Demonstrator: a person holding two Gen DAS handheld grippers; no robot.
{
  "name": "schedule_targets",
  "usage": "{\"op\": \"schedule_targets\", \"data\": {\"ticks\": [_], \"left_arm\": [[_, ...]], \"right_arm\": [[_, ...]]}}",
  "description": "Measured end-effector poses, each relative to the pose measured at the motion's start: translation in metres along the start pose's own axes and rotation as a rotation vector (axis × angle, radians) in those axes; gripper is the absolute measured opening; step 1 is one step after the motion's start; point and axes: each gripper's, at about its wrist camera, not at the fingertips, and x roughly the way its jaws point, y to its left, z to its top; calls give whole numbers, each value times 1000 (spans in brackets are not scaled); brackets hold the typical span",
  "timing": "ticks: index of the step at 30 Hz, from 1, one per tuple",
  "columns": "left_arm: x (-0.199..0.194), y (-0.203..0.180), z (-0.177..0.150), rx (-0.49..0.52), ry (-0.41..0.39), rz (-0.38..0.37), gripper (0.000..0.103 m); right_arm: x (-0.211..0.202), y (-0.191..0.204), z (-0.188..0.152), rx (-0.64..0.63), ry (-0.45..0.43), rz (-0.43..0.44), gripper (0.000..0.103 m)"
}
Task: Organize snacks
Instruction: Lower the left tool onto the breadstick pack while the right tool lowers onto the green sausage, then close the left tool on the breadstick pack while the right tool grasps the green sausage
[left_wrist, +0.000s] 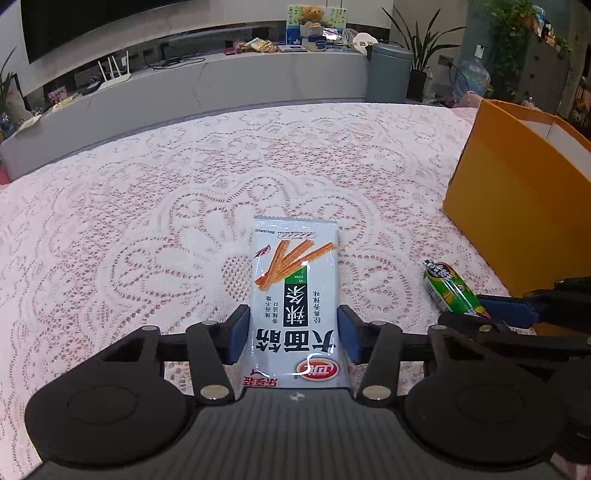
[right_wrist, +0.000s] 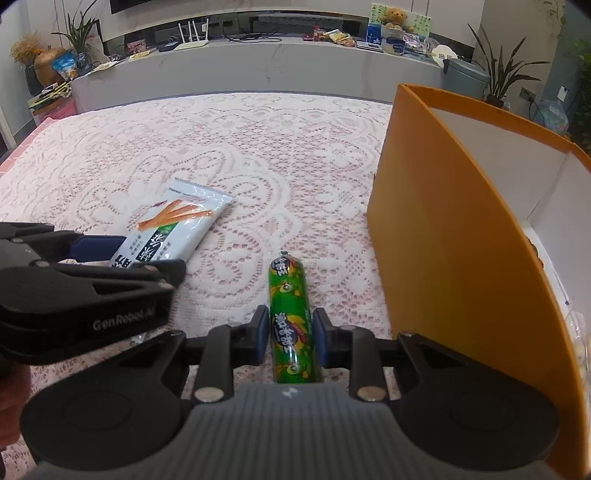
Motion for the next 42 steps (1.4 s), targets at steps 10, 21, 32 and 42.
{"op": "schedule_targets", "data": {"ticks": [10, 21, 32, 42], "left_arm": [[-31, 17, -13, 2, 41, -81, 54], [-23, 13, -18, 85, 43, -60, 70], [-12, 11, -14, 122, 0, -84, 83], [-14, 9, -11, 152, -1, -79, 55]], "right_arm": [[0, -6, 4, 29, -11, 97, 21], [3, 0, 2, -22, -15, 116, 23], [4, 5, 1, -76, -31, 93, 33], [3, 14, -2, -133, -37, 73, 21]]}}
